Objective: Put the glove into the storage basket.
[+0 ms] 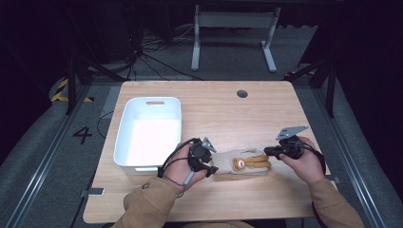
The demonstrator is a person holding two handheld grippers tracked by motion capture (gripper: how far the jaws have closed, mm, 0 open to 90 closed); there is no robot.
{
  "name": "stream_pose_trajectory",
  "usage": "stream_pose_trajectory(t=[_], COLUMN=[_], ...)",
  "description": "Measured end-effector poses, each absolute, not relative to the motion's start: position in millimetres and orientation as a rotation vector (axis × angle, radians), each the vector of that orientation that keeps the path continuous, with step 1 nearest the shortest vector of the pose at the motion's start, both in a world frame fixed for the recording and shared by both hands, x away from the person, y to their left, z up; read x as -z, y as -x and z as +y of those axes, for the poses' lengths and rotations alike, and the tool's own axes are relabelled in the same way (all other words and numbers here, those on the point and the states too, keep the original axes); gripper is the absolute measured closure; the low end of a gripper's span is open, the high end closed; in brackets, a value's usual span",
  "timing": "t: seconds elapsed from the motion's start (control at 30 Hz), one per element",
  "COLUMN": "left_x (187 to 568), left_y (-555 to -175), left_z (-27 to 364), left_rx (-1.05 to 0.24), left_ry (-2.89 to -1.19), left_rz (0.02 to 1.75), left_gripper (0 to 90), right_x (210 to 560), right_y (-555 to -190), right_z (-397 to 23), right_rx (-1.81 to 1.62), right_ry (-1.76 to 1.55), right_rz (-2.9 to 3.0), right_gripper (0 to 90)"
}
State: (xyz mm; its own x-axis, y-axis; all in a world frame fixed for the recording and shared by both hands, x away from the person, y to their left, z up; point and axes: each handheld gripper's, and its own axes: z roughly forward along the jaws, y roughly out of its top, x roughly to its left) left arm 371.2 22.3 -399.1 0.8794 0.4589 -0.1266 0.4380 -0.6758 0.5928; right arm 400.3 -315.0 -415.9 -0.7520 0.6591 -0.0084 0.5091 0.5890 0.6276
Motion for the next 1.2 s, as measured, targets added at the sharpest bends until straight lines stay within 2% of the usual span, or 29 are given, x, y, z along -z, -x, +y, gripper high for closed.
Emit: stream_pose_trajectory(t=[0.1,0.43,0.57,0.67,0.73,0.8,0.87,1.07,1.17,1.2], left_x=[395.1,391.3,391.5,391.4,391.3,391.7,392.8,397.1,399.0,399.3], left_y=[-372.5,-376.6,-378.5,-379.7,-380.8,-382.4,-383.2,-387.0,-388.9,-389.3], left_z=[21.5,14.0,8.1,4.4,2.4,0.0,-2.4,-7.8,-10.8,-11.5], left_rx=[-0.05,-0.071,-0.078,-0.076,-0.075,-0.075,-0.072,-0.069,-0.064,-0.064], left_ry=[-2.386,-2.319,-2.323,-2.321,-2.326,-2.329,-2.319,-2.335,-2.354,-2.354], left_rz=[0.642,0.646,0.624,0.615,0.603,0.596,0.602,0.592,0.581,0.58], left_gripper=[50.6,41.2,38.6,37.6,37.2,37.1,36.4,34.8,32.6,32.1], right_x=[412.1,410.9,415.8,416.8,416.7,418.0,421.1,425.2,425.5,425.8], right_y=[-396.5,-395.1,-397.7,-396.7,-394.9,-392.7,-392.1,-390.8,-390.3,-390.3], right_z=[-322.0,-342.0,-352.4,-358.9,-362.1,-366.0,-369.3,-378.1,-381.2,-381.7], right_rx=[-0.95,-1.037,-1.037,-1.008,-1.002,-0.97,-0.985,-1.007,-0.972,-0.974], right_ry=[-1.019,-1.121,-1.134,-1.146,-1.178,-1.192,-1.209,-1.372,-1.324,-1.32], right_rz=[2.539,2.423,2.392,2.356,2.339,2.318,2.296,2.359,2.422,2.42], right_gripper=[78.4,45.0,36.8,37.4,30.7,29.8,23.8,24.2,15.4,16.1])
